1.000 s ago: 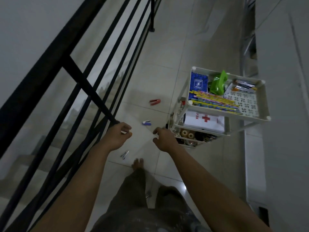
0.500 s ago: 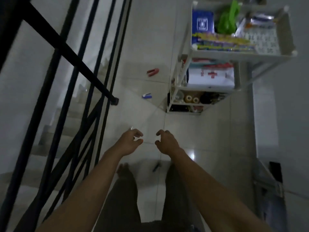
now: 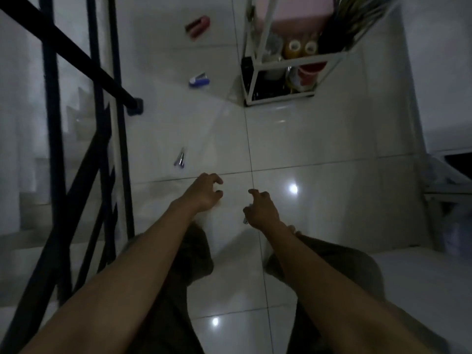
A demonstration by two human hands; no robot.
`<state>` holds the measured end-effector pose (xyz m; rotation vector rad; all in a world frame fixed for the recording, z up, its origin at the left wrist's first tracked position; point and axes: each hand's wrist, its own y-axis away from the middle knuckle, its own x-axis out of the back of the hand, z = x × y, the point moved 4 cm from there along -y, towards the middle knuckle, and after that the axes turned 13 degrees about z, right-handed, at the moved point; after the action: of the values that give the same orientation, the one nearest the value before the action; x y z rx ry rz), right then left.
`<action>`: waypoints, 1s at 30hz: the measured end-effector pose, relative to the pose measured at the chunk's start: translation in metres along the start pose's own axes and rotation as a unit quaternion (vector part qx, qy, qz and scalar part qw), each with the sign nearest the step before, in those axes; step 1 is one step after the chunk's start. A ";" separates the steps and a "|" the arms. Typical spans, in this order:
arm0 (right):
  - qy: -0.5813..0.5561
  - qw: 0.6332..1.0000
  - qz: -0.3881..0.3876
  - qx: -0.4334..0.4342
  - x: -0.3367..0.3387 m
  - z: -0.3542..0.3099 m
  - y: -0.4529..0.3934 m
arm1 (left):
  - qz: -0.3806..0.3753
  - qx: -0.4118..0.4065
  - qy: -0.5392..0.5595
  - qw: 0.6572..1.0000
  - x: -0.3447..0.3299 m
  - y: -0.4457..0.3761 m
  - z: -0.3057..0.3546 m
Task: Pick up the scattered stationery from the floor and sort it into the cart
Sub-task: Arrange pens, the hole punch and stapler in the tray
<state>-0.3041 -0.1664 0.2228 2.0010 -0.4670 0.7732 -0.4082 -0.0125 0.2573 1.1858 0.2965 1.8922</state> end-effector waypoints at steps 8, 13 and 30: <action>0.037 0.998 0.041 -0.042 -0.175 0.116 -0.078 | 0.034 -0.029 -0.038 0.998 -0.153 -0.111 -0.096; -0.034 0.981 0.192 -0.023 -0.223 0.149 -0.128 | 0.114 -0.068 -0.105 0.986 -0.221 -0.171 -0.141; -0.347 0.899 0.244 0.106 -0.186 0.025 -0.231 | 0.393 0.003 -0.084 0.916 -0.129 -0.231 -0.186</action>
<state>-0.2947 -0.0658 -0.0569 2.3737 -1.3925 0.3722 -0.4136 0.0703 -0.0546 1.6137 -0.3304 2.4274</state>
